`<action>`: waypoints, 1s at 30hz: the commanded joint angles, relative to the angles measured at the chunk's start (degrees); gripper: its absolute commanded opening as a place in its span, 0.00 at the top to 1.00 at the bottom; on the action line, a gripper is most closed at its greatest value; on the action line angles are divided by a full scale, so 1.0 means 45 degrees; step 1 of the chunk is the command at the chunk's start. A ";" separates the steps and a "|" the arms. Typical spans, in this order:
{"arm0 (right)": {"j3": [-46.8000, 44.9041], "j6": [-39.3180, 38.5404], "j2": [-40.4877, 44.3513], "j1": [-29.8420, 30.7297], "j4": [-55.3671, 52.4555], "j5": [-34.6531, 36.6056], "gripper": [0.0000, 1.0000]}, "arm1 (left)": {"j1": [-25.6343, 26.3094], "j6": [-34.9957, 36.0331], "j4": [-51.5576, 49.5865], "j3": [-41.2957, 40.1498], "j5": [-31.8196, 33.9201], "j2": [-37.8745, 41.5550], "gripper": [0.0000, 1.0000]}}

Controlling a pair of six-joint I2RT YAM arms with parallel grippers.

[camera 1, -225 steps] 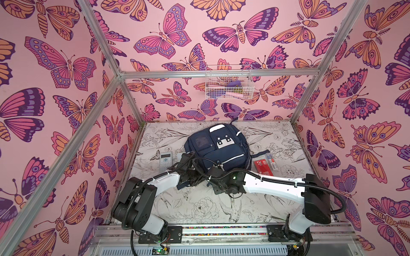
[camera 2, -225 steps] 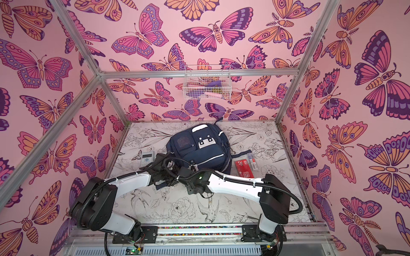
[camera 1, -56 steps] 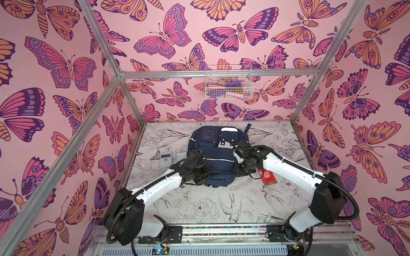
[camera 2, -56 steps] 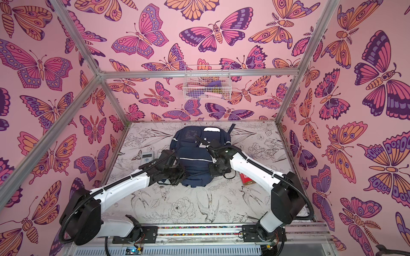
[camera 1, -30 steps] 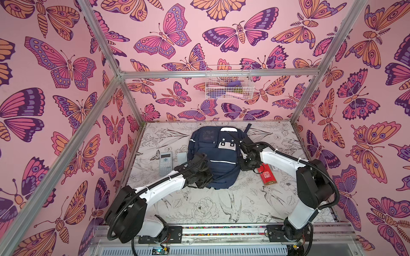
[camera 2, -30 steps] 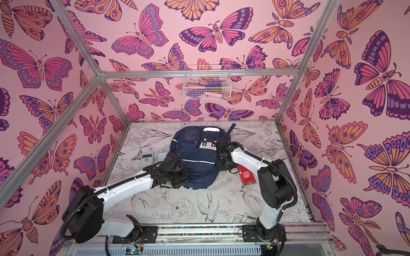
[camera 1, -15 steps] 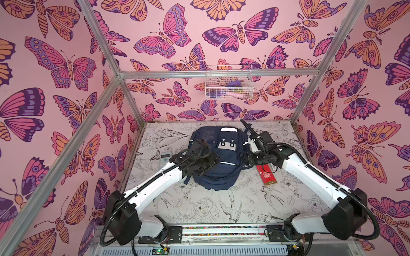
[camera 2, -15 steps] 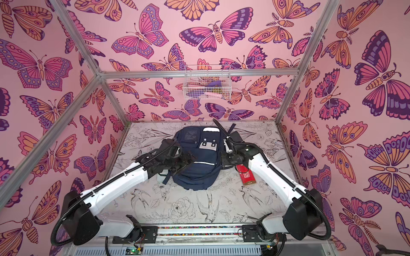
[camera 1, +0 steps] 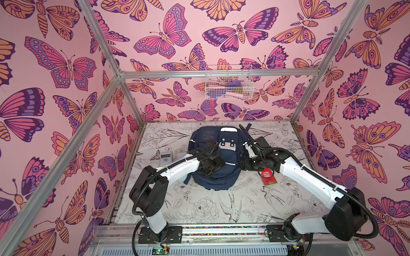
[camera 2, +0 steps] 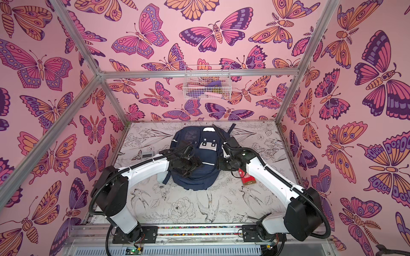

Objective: Pack books, pencil case, and school supplies into a backpack
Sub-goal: Unzip the student bag at the center of the table.

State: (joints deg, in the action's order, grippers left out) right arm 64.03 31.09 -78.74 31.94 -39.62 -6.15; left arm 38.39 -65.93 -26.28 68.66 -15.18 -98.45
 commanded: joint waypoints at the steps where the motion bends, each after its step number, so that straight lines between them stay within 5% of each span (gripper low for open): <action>1: 0.0150 0.0051 0.0282 0.0060 0.0033 -0.0066 0.44 | 0.0030 -0.0658 0.0076 0.0258 0.0154 -0.0191 0.20; 11: 0.0402 -0.0003 0.0005 0.0071 0.0327 -0.0316 0.47 | -0.0875 -0.0691 0.0368 0.0977 0.0055 -0.1118 0.50; 19: -0.0152 -0.0013 0.0383 0.0064 0.0417 0.0467 0.49 | -0.1148 -0.0420 0.0419 0.0749 -0.0319 -0.1305 0.99; 26: -0.0312 -0.1555 0.0129 -0.0111 0.2329 0.2162 0.48 | -0.1169 -0.0114 0.0776 0.0629 -0.0749 0.0117 1.00; 30: 0.1057 -0.1913 -0.1630 -0.1703 0.2489 -0.1297 0.49 | -0.1255 -0.0284 0.1572 0.0266 -0.0876 0.1143 1.00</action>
State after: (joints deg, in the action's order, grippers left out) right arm 64.84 25.78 -81.01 28.56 -31.77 -3.68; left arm 33.17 -67.83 -22.57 70.52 -17.10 -98.06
